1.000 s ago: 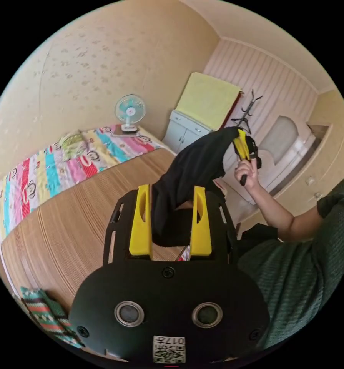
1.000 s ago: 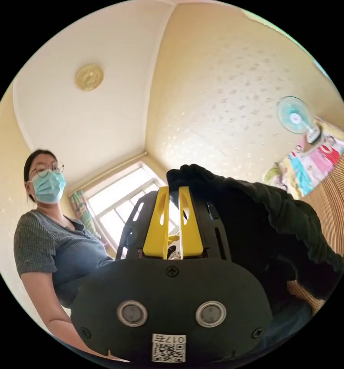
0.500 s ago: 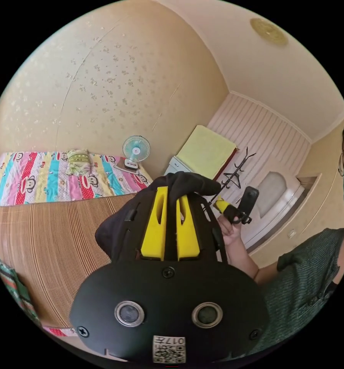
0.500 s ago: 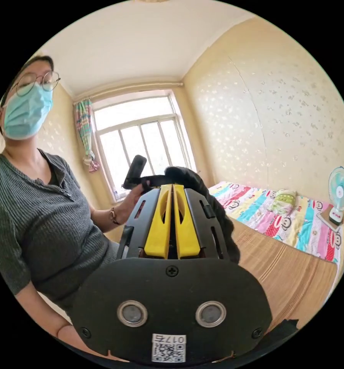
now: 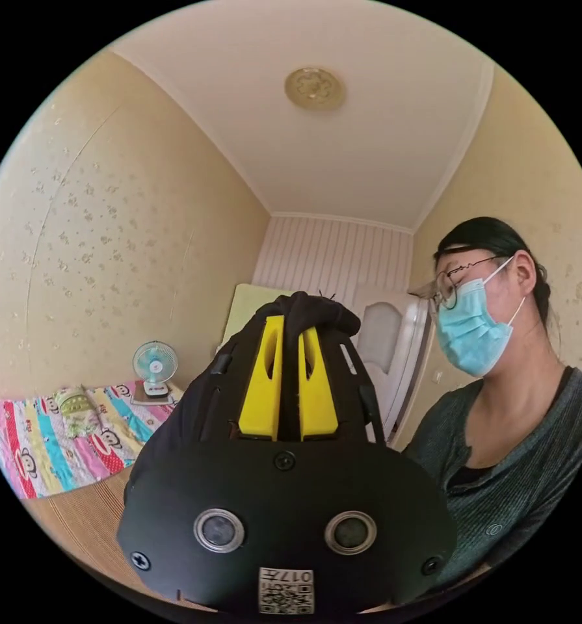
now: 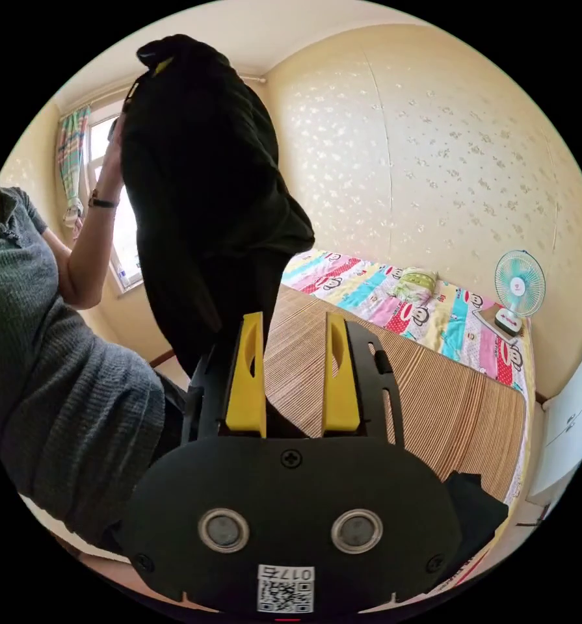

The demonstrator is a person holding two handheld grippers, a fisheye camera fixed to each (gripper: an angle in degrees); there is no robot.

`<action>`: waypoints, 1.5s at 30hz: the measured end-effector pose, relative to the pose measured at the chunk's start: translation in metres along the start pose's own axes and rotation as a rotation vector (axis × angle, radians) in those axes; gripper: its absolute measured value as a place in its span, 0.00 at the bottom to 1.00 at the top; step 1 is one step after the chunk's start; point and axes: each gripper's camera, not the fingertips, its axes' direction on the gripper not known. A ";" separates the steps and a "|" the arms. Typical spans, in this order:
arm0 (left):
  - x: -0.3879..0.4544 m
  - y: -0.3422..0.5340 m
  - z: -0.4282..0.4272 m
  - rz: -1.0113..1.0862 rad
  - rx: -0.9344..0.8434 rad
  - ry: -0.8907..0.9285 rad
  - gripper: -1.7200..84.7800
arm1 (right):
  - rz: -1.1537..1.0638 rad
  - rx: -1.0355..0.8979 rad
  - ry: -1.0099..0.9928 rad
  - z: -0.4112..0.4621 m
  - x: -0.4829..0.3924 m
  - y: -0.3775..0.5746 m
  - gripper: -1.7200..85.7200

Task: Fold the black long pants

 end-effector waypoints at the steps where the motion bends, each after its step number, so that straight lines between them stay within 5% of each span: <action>1: 0.004 -0.006 -0.001 0.009 0.007 0.018 0.06 | -0.004 0.036 -0.012 -0.002 -0.007 -0.012 0.21; 5: 0.015 -0.041 -0.020 0.010 0.038 0.020 0.07 | -0.113 0.164 0.003 -0.038 -0.044 -0.066 0.22; 10: 0.003 -0.062 -0.072 -0.052 0.074 -0.168 0.07 | -0.333 0.564 0.095 -0.155 -0.101 -0.119 0.08; 16: -0.022 -0.072 -0.132 -0.087 0.079 -0.201 0.05 | -0.216 0.688 0.010 -0.218 -0.100 -0.170 0.06; 24: -0.038 -0.095 -0.116 -0.045 0.183 -0.549 0.02 | -0.260 0.700 0.132 -0.246 -0.132 -0.218 0.06; 28: -0.130 -0.126 -0.096 -0.173 0.164 -0.542 0.02 | -0.213 0.525 0.317 -0.210 -0.099 -0.280 0.07; 35: -0.495 -0.179 -0.042 -0.709 -0.054 -0.749 0.07 | 0.048 0.179 0.445 -0.008 0.123 -0.460 0.11; 37: -0.550 -0.155 -0.046 -0.817 -0.059 -0.789 0.07 | 0.229 -0.143 0.524 0.082 0.206 -0.491 0.11; 42: -0.627 -0.022 -0.037 -0.915 -0.503 -0.968 0.07 | 0.378 -0.383 0.365 0.171 0.282 -0.410 0.11; 45: -0.643 0.094 -0.029 -1.111 -0.792 -0.906 0.07 | 0.439 -0.618 0.267 0.223 0.310 -0.314 0.11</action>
